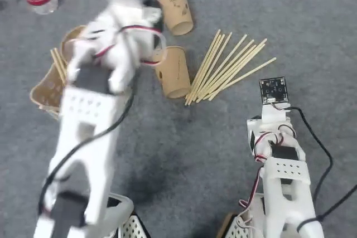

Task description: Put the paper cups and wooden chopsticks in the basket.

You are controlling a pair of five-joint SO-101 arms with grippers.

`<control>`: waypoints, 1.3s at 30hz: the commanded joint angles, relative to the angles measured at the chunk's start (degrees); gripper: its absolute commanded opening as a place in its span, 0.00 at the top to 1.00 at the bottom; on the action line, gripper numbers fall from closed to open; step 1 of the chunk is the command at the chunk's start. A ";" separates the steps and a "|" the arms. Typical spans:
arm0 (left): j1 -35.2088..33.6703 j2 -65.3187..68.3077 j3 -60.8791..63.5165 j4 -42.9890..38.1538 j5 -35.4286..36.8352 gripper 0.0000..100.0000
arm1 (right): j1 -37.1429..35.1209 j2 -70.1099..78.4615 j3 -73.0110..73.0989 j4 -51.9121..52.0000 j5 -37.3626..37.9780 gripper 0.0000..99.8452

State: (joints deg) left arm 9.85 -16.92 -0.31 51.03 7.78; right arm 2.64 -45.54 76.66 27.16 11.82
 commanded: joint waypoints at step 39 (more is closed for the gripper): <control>-3.78 60.22 -37.14 7.65 1.41 0.99 | -0.84 -1.19 -0.26 -1.10 -0.35 0.99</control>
State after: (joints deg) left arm 7.21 42.95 -31.25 52.09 8.48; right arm 2.73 -45.54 76.66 27.16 11.82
